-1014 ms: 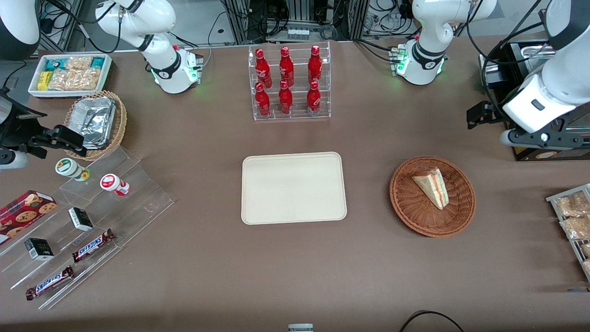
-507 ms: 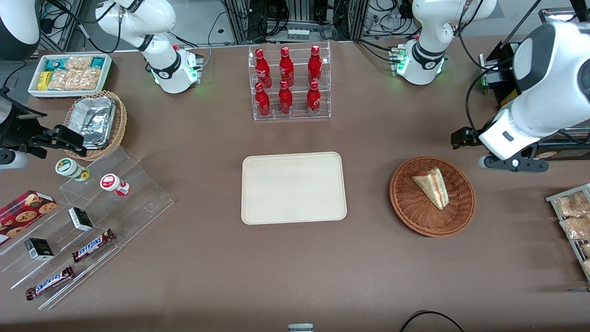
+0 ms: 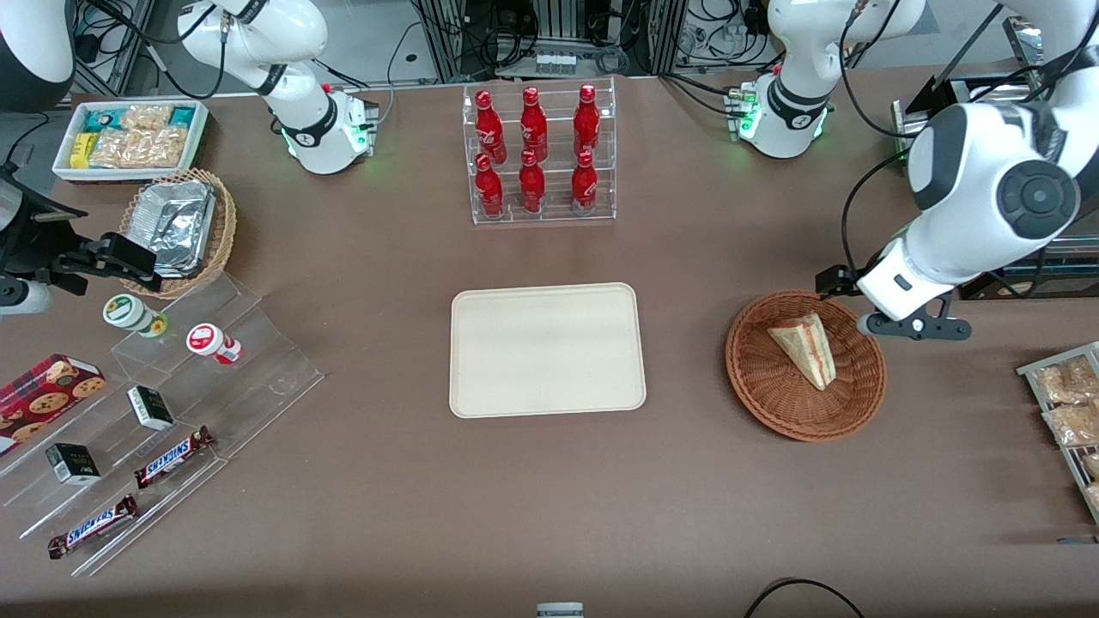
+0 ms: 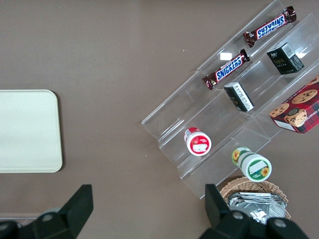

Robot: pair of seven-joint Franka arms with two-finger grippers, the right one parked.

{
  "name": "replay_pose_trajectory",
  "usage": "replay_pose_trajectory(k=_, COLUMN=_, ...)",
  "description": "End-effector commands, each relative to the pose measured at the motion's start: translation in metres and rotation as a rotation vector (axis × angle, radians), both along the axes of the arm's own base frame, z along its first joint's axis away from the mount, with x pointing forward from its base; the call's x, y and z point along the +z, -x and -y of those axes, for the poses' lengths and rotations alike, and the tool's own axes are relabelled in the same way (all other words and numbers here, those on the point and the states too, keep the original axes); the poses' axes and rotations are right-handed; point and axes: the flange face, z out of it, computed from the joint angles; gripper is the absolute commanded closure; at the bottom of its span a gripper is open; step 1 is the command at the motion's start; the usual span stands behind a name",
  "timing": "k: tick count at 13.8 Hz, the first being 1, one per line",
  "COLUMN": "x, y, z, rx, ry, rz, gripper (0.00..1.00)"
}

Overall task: Place sandwich from basket to tray
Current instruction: 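Move the left gripper over the wicker basket toward the sandwich, then lower the left gripper and close it on the wrapped sandwich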

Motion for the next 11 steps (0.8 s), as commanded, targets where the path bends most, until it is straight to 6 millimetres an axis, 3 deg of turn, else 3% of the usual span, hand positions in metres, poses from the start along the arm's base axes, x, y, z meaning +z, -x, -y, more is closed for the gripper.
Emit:
replay_pose_trajectory(k=1, x=-0.021, y=0.006, z=-0.001, rx=0.157, ry=-0.023, rz=0.037, gripper=0.00)
replay_pose_trajectory(k=7, x=-0.062, y=0.017, z=-0.003, rx=0.414, ry=-0.036, rz=0.076, gripper=0.00)
replay_pose_trajectory(k=11, x=-0.092, y=0.013, z=-0.002, rx=0.588, ry=-0.047, rz=0.075, gripper=0.00)
